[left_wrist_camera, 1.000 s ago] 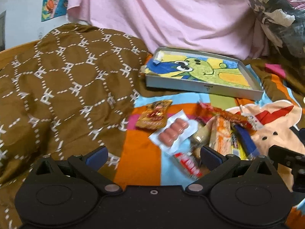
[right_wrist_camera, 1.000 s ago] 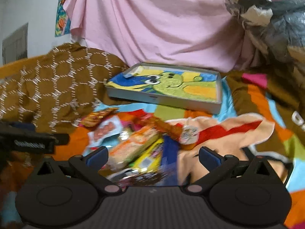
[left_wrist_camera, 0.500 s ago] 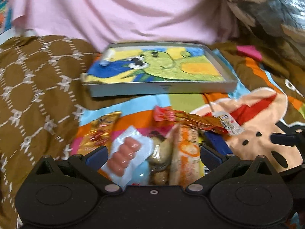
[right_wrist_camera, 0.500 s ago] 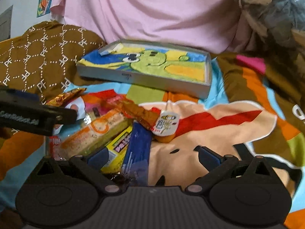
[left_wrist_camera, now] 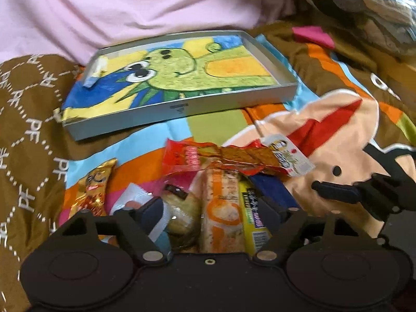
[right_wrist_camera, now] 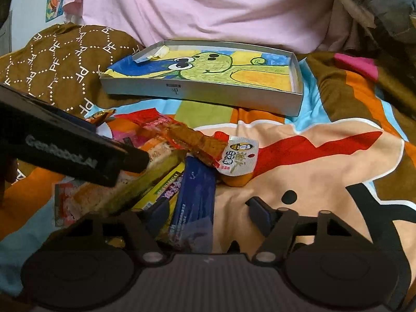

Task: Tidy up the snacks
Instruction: 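Move the left tool toward the orange-wrapped bar while the right tool approaches the blue stick snack, then grasp the orange-wrapped bar with the left tool while the right tool grasps the blue stick snack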

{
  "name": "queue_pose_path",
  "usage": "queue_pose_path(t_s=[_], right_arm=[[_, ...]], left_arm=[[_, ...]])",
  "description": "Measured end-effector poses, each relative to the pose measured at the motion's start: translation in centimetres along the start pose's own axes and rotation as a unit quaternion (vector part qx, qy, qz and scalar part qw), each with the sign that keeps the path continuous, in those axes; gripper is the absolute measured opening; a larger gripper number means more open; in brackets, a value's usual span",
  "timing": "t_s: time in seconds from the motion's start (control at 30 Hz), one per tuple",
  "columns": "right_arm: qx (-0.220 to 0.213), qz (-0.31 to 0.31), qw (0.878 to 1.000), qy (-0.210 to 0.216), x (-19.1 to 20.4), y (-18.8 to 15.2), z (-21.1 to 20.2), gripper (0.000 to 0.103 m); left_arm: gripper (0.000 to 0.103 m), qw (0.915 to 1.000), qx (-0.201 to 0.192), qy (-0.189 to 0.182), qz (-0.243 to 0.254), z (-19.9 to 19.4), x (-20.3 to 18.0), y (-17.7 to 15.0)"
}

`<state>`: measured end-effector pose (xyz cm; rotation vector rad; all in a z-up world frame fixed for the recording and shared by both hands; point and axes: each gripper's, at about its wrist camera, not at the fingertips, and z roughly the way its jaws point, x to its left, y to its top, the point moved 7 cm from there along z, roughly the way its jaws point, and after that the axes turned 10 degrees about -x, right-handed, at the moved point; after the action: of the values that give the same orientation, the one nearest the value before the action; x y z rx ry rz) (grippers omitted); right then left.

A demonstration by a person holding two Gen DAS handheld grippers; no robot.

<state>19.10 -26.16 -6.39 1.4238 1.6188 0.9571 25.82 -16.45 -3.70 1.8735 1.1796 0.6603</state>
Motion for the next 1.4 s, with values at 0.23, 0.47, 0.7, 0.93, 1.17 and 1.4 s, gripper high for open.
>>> queue_pose_path(t_s=[0.23,0.47,0.7,0.93,1.17,1.4], right_arm=[[0.012,0.007,1.0,0.015,0.4,-0.2,0.6,0.055],[0.025,0.044,0.998,0.03,-0.2,-0.5,1.3,0.052],[0.038,0.09,0.994,0.055,-0.6,-0.5,1.8,0.036],[0.032,0.043,0.997,0.052,0.5,-0.3,1.0,0.027],[0.03,-0.004,0.998,0.063,2.2,-0.4,-0.2,0.025],[0.029,-0.06,0.994,0.089,4.5,-0.6,-2.0,0.025]], left_arm=[[0.055,0.9981,0.049,-0.011,0.035,1.4,-1.2,0.1],[0.042,0.9955,0.09,-0.022,0.021,2.5,-1.0,-0.4],[0.036,0.9941,0.107,-0.013,-0.01,2.7,-0.5,-0.8],[0.034,0.9896,0.14,-0.001,-0.034,1.6,0.2,-1.1],[0.034,0.9832,0.162,0.013,-0.082,-0.8,1.6,-1.1],[0.034,0.9814,0.167,0.029,-0.091,-3.5,2.5,-1.2]])
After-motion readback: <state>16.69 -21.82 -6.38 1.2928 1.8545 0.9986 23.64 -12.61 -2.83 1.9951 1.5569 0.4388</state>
